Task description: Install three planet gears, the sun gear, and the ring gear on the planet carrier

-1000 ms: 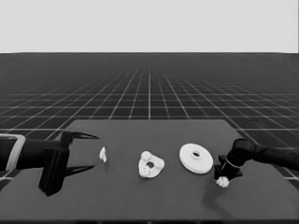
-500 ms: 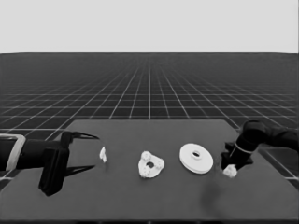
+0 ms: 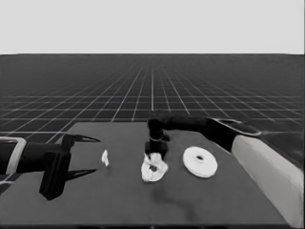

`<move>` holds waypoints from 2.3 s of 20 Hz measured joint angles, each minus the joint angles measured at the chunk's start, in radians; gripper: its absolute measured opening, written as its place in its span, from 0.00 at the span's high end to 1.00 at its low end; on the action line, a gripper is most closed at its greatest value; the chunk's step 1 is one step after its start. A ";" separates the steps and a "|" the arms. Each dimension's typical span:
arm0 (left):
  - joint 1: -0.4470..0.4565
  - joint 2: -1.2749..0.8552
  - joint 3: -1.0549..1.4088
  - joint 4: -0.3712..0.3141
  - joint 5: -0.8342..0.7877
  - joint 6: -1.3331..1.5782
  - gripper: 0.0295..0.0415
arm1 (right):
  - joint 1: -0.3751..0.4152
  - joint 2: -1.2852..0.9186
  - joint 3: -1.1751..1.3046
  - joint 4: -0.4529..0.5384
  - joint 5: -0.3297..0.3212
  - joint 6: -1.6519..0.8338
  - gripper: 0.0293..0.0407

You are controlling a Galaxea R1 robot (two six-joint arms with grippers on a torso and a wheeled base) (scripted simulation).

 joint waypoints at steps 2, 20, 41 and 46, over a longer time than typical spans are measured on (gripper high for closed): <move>0.000 0.000 0.000 0.000 0.000 0.000 0.25 | -0.001 0.042 -0.076 0.003 0.005 -0.035 0.86; 0.000 0.000 0.000 0.000 0.000 0.000 0.25 | -0.125 0.087 -0.195 -0.104 0.053 -0.053 0.86; 0.000 0.000 0.000 0.000 0.000 0.000 0.25 | -0.125 0.087 -0.195 -0.104 0.053 0.167 0.86; 0.000 0.000 0.000 0.000 0.000 0.000 0.25 | -0.126 0.087 -0.195 -0.104 0.053 0.219 0.86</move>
